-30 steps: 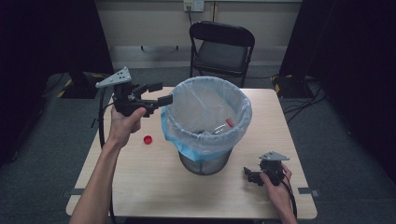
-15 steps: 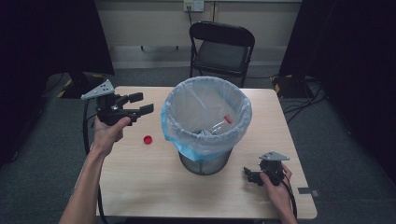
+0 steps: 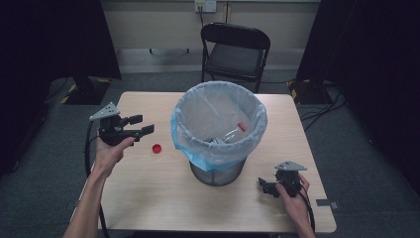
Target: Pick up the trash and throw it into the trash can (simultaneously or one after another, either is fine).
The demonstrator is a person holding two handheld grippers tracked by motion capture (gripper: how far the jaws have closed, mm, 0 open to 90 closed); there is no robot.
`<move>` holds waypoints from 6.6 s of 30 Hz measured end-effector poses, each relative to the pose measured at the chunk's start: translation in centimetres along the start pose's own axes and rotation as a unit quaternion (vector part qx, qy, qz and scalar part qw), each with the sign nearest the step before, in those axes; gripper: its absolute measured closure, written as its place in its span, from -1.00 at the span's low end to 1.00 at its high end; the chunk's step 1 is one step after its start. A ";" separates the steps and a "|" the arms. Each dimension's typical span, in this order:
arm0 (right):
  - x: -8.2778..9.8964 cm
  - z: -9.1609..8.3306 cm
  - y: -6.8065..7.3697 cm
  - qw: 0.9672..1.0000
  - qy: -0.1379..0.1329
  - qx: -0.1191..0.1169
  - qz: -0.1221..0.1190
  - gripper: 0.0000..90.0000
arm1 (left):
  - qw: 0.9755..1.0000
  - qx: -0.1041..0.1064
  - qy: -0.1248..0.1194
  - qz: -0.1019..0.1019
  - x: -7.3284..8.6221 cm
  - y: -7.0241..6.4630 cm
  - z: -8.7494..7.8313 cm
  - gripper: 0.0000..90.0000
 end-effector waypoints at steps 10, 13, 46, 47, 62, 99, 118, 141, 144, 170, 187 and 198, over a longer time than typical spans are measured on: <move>0.0 0.0 0.0 1.000 0.000 0.000 0.000 -0.79 | 0.998 -0.024 0.064 -0.011 3.8 1.7 2.0 -0.29; 0.0 0.0 0.0 1.000 0.000 0.000 0.000 -0.79 | 0.996 -0.025 0.089 -0.017 4.8 2.3 2.8 -0.30; 0.0 0.0 0.0 1.000 0.000 0.000 0.000 -0.79 | 0.974 -0.080 0.211 0.024 9.7 3.4 9.0 0.13; 0.0 0.0 0.0 1.000 -0.001 0.000 -0.001 -0.79 | 0.973 -0.087 0.211 0.027 9.7 3.2 8.9 0.17; 0.0 0.0 0.0 1.000 0.000 0.000 0.000 -0.79 | 0.976 -0.080 0.200 0.025 10.2 2.5 8.4 0.31; 0.0 0.0 0.0 1.000 0.000 0.000 0.000 -0.79 | 0.996 -0.004 0.075 -0.052 6.9 1.9 5.3 0.32; 0.0 0.0 0.0 1.000 0.000 0.000 0.000 -0.79 | 0.999 0.025 0.017 -0.024 2.5 -0.2 3.7 0.32; 0.0 0.0 0.0 1.000 0.000 0.000 0.000 -0.79 | 0.998 0.044 -0.050 -0.002 -2.3 -1.6 1.5 0.32; 0.0 0.0 0.0 1.000 0.000 0.000 0.000 -0.79 | 0.997 0.046 -0.057 0.001 -3.0 -1.9 1.3 0.32; 0.0 0.0 0.0 1.000 -0.001 0.000 -0.001 -0.79 | 0.991 0.061 -0.112 0.028 -8.2 -4.0 0.0 0.32; 0.0 0.0 0.0 1.000 0.000 0.000 0.000 -0.79 | 0.984 0.105 -0.143 0.037 -11.0 -5.8 -0.1 0.32; 0.0 0.0 0.0 1.000 0.000 -0.001 0.000 -0.79 | 0.976 0.151 -0.151 0.031 -12.2 -7.5 0.5 0.32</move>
Point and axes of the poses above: each handheld gripper's, and its own axes: z roughly forward along the jaws, x roughly out of its underside, y roughly to its left, the point moved 1 cm from there along z, roughly forward along the jaws
